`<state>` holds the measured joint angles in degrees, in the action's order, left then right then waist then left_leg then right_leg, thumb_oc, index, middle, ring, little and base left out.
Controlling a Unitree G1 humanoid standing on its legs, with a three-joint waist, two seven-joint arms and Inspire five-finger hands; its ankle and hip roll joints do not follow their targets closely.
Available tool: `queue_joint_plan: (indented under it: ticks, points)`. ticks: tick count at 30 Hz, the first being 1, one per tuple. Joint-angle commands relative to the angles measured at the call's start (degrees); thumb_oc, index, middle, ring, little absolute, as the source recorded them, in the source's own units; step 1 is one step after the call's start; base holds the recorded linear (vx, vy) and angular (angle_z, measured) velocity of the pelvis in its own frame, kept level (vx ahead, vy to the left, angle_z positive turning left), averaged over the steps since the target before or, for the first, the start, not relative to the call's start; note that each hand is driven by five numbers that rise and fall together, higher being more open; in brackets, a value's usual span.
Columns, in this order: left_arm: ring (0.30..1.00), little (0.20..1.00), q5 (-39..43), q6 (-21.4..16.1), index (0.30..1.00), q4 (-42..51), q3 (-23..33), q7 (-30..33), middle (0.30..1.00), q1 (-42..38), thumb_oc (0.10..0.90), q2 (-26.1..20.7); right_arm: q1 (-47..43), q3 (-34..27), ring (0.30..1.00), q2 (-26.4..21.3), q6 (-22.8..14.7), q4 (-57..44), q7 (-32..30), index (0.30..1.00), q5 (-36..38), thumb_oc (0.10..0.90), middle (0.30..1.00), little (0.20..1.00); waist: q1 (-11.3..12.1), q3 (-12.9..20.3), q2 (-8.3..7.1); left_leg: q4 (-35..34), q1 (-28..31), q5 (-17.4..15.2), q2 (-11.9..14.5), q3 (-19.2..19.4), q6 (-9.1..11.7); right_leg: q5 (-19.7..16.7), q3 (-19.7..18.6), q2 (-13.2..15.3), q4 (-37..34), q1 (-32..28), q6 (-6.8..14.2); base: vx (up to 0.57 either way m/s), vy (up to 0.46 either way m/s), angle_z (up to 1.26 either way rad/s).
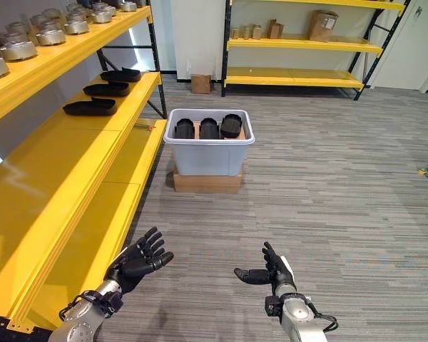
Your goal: Move parts from the plastic box to the shelf.
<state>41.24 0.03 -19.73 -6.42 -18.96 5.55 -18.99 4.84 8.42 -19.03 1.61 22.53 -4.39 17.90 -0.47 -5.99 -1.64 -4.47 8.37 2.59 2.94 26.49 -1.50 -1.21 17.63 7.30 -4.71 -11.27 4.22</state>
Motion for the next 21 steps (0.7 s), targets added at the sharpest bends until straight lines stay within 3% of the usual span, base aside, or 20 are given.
queue_joint_plan:
  ticks: [1,7,12,21]
  points:
    - [1.000,1.000,-2.5,-5.2,1.000,4.6,2.0,0.0,1.000,-5.4,0.900,-0.6,-6.0,-1.4,1.000,-1.6,-4.6,-6.4,-1.2,1.000,-2.3,0.900,1.000,1.000,-0.2,0.2,0.39,1.3,2.9,-3.5,6.0,-3.3,5.7,0.5,0.6,3.1,2.1,1.7,2.8,0.00,0.000,0.00]
    - [1.000,1.000,-2.9,-4.8,1.000,5.4,2.3,0.8,1.000,-4.6,0.900,-0.8,-5.8,-1.7,1.000,-1.7,-4.3,-6.7,-1.6,1.000,-3.4,0.900,1.000,1.000,-0.1,0.2,0.38,1.5,2.8,-3.6,6.0,-3.2,5.7,0.7,0.7,3.1,2.4,1.7,2.7,0.00,0.000,0.00]
    - [1.000,1.000,0.4,0.6,1.000,6.3,2.5,0.0,1.000,-3.9,0.900,-0.5,-5.6,-2.5,1.000,-2.0,-3.5,-6.2,-2.9,1.000,-3.6,0.900,1.000,1.000,0.2,0.0,0.32,2.1,2.5,-3.8,5.8,-3.6,5.5,1.0,0.9,2.8,2.7,1.8,2.5,0.00,0.027,0.00]
    - [1.000,1.000,-1.3,1.1,1.000,7.2,1.4,1.7,1.000,-1.6,0.900,-0.8,-4.2,-3.0,1.000,-2.6,-6.3,-7.3,-0.9,1.000,-5.4,0.900,1.000,1.000,0.2,-0.5,-0.24,2.1,2.2,-4.1,5.0,-3.8,4.8,1.1,0.5,3.4,3.7,2.3,3.1,0.02,0.094,0.01]
